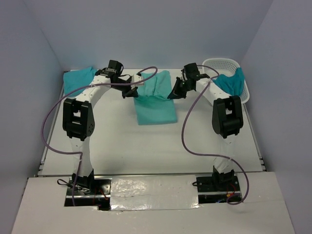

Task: Fold and stack the t-shirts
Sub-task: Fold the folded rectangular tshirt in 1/3 of the way

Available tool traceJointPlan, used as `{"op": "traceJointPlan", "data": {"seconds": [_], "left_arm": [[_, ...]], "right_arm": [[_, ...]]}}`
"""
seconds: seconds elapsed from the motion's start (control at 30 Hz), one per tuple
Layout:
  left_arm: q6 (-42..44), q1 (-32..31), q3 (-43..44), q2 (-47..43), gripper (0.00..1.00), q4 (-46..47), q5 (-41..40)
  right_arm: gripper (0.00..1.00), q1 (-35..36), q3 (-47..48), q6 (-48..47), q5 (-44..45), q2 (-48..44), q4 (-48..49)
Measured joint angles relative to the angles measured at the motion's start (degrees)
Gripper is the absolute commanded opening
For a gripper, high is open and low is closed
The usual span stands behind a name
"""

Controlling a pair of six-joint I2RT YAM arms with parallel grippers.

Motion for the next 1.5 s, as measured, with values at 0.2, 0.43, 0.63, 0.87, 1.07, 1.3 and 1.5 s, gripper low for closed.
{"op": "traceJointPlan", "data": {"seconds": [0.2, 0.43, 0.63, 0.87, 1.07, 1.3, 1.5], "left_arm": [[-1.95, 0.15, 1.88, 4.33, 0.0, 4.42, -0.7], [-8.26, 0.09, 1.38, 7.19, 0.0, 12.48, -2.16], [-16.61, 0.09, -0.37, 8.87, 0.41, 20.24, -6.4], [-31.61, 0.87, 4.5, 12.24, 0.49, 26.53, -15.19], [-39.28, 3.28, 10.88, 12.17, 0.48, 26.86, -19.26], [-27.58, 4.7, 4.94, 7.02, 0.39, 16.46, -11.67], [-16.7, 2.29, -4.9, 0.04, 0.39, 5.09, -7.34]], "right_arm": [[0.0, -0.87, 7.04, 0.35, 0.04, 7.48, -2.38], [0.07, -1.62, 9.38, 1.88, -0.33, 10.45, -2.69], [0.47, -2.32, 10.73, 3.93, -0.68, 14.1, -1.33], [0.56, -3.74, 14.34, -3.58, 8.68, 13.11, -0.37], [0.1, -2.43, 6.51, -13.07, 13.38, -0.28, 5.86], [0.0, 6.38, 4.37, -19.58, 4.85, -3.04, 7.87], [0.0, 12.0, 7.87, -20.28, -3.34, 8.85, 4.39]]}}
